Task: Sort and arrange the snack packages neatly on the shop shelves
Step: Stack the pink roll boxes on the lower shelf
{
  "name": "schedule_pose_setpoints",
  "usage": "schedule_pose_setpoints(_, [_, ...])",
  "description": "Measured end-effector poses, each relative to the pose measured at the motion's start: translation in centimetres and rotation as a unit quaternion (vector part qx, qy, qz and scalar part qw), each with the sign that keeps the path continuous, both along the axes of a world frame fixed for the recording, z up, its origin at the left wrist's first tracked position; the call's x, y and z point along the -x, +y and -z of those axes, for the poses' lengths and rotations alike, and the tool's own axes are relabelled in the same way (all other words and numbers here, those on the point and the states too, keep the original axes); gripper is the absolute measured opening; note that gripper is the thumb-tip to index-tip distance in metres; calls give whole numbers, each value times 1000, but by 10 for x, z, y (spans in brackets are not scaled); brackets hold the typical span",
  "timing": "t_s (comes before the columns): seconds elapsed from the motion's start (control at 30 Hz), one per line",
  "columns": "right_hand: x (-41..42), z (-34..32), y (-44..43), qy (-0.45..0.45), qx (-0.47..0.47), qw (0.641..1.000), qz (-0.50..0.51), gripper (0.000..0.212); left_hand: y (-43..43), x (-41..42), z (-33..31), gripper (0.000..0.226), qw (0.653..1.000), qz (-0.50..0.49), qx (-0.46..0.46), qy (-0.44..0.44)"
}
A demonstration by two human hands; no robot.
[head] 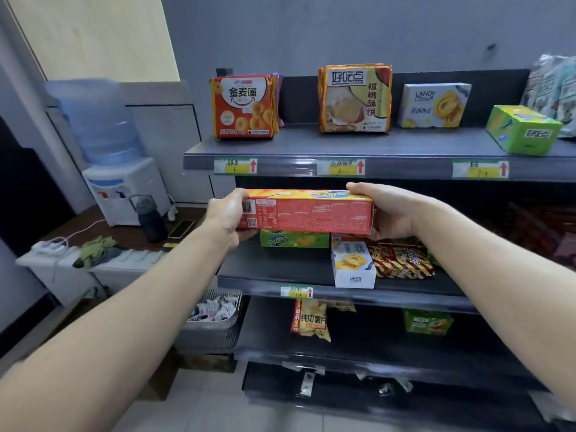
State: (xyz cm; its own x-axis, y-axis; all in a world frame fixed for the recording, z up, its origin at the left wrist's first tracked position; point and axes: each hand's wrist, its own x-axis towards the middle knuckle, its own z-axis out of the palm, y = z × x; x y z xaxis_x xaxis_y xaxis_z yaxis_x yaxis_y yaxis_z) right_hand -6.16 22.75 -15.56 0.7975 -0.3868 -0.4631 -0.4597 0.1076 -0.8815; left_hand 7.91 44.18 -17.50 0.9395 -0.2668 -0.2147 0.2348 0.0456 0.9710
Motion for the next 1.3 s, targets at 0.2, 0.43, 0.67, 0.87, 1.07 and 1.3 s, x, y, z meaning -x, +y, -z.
schedule_pose_setpoints(0.2, [-24, 44, 35, -32, 15, 990, 137, 22, 28, -19, 37, 36, 999, -4, 7, 33])
schedule_pose_setpoints(0.43, [-30, 89, 58, -2, -32, 984, 174, 18, 52, -33, 88, 23, 993, 13, 8, 116])
schedule_pose_setpoints(0.67, [-51, 122, 57, 2, -40, 985, 168, 18, 40, -45, 120, 10, 990, -7, 13, 144])
schedule_pose_setpoints(0.87, [-88, 150, 30, 7, -46, 986, 157, 8, 13, -61, 136, 34, 988, -34, 13, 151])
schedule_pose_setpoints(1.07, [-124, 174, 2, 8, -12, 990, 137, 49, -14, -77, 149, 33, 983, -75, 40, 165])
schedule_pose_setpoints(1.3, [-153, 206, -12, 42, 15, 991, 128, 60, -31, -107, 178, 39, 987, -62, 4, 149])
